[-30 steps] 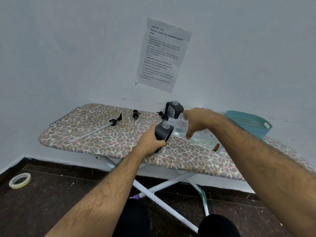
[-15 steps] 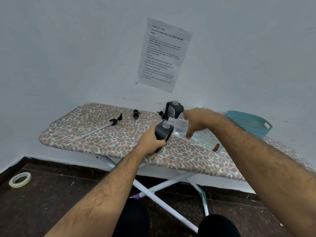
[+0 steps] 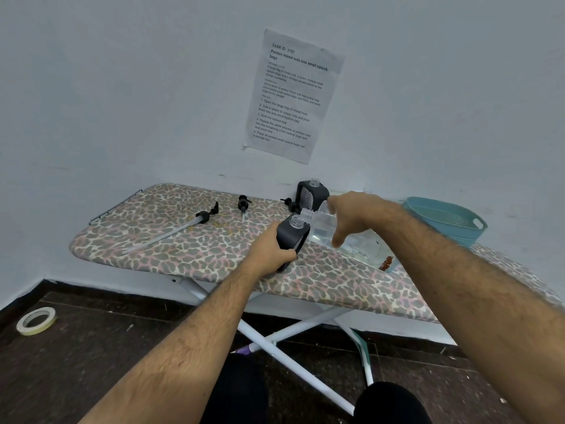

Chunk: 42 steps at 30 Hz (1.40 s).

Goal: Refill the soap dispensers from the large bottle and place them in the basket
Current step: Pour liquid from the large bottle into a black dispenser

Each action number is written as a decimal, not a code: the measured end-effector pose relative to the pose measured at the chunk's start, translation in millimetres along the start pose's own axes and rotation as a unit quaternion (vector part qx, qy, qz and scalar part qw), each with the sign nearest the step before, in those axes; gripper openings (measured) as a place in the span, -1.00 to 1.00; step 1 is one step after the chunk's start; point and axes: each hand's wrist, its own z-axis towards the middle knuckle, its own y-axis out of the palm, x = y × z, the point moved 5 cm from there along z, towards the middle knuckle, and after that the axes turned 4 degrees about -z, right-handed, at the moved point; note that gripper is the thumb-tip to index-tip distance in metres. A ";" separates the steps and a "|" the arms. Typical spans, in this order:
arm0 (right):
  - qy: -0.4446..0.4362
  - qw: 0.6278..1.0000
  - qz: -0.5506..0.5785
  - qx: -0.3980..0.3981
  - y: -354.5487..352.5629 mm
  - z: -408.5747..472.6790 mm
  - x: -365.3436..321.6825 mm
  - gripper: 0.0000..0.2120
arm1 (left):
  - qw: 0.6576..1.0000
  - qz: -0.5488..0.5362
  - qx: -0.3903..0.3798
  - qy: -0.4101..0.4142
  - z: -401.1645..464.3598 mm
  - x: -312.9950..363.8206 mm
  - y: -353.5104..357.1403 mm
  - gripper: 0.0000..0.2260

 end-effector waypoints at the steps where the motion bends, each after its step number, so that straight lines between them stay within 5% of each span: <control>1: 0.000 1.000 0.001 0.000 0.0 -0.1 -0.2 -0.24 | 1.000 -0.001 0.000 -0.001 -0.1 0.1 -0.1 -0.45; 42: -0.008 1.000 0.006 0.001 -5.0 -5.2 -8.8 -0.30 | 0.996 -0.079 -0.046 -0.015 2.2 -3.4 -5.8 -0.42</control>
